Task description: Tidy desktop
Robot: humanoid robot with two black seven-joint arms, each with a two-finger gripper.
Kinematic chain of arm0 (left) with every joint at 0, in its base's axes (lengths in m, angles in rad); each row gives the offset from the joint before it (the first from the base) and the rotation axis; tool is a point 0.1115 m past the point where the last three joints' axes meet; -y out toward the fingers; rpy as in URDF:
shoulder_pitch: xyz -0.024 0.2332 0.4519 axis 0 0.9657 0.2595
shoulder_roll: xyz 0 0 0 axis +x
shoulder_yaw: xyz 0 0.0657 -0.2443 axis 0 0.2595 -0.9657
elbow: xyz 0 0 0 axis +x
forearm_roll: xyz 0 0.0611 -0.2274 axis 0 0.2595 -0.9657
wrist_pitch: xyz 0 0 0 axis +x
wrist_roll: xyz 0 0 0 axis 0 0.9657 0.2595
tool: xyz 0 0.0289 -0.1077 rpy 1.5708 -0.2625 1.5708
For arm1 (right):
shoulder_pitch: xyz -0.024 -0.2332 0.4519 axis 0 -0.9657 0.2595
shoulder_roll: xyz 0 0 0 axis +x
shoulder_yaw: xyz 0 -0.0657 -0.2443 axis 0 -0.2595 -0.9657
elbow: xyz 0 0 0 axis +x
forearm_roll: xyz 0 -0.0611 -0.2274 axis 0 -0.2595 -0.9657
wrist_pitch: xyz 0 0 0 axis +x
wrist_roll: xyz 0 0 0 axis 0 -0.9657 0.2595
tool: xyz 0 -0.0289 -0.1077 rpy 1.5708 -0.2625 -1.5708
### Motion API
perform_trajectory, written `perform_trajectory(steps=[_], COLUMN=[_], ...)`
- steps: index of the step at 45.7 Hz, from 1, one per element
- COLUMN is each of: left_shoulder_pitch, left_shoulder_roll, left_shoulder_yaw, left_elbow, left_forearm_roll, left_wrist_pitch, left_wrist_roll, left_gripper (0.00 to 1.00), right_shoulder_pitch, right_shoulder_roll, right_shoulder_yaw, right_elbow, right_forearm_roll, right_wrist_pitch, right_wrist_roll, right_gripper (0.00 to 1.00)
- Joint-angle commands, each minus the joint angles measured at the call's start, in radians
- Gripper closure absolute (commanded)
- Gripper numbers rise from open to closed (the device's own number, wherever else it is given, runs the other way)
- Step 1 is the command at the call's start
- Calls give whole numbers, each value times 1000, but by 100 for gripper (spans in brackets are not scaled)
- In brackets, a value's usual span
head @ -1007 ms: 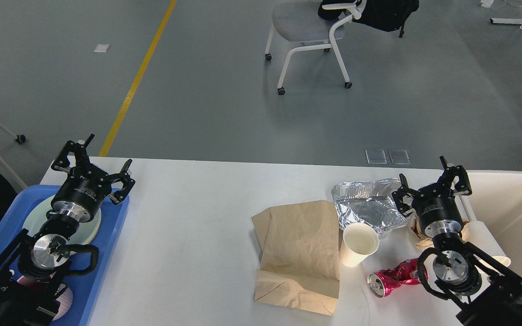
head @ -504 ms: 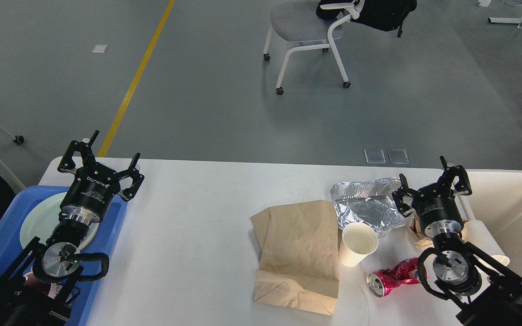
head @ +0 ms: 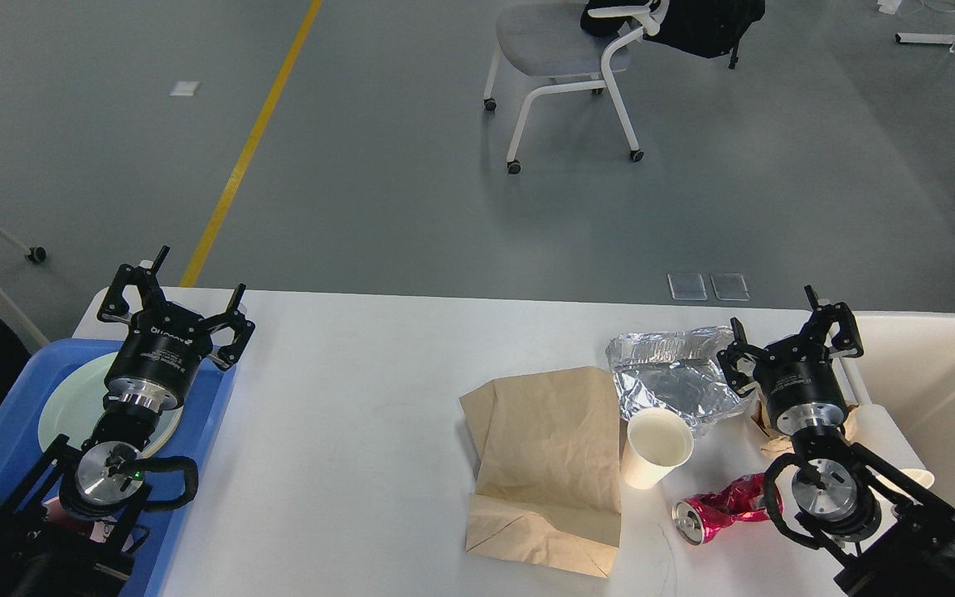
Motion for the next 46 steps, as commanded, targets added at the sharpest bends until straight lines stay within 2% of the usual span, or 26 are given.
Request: perform_trajectory(steps=[1, 11, 16, 20, 25, 30, 32, 37, 46], left_shoulder_pitch=[-14, -38, -20, 9, 18, 24, 26, 26, 27], left_shoulder_roll=[-5, -5, -20, -31, -32, -38, -34, -32, -34], left_shoulder_yaw=[-6, -21, -20, -26, -26, -15, -12, -11, -12], left_elbow=[40, 81, 101, 103, 104, 107, 107, 110, 113], left_forearm_roll=[-5, -10, -10, -7, 1, -7, -10, -13, -40], left_wrist_pitch=[8, 8, -15, -69, -95, -115, -115, -121, -187], left_wrist_roll=[3, -11, -20, -34, -87, -175, -189, -187, -170], left_gripper=[4, 4, 4, 4, 4, 4, 4, 4, 4], right_shoulder_pitch=[0, 0, 0, 0, 0, 0, 0, 0, 0], right_shoulder_roll=[0, 0, 0, 0, 0, 0, 0, 0, 0], right_shoulder_yaw=[0, 0, 0, 0, 0, 0, 0, 0, 0], right_elbow=[-1, 1, -1, -1, -1, -1, -2, -4, -4], right_forearm_roll=[0, 0, 0, 0, 0, 0, 0, 0, 0], right_wrist_pitch=[0, 0, 0, 0, 0, 0, 0, 0, 0], right_wrist_roll=[0, 0, 0, 0, 1, 0, 1, 0, 0], right_gripper=[0, 0, 0, 0, 0, 0, 0, 0, 0])
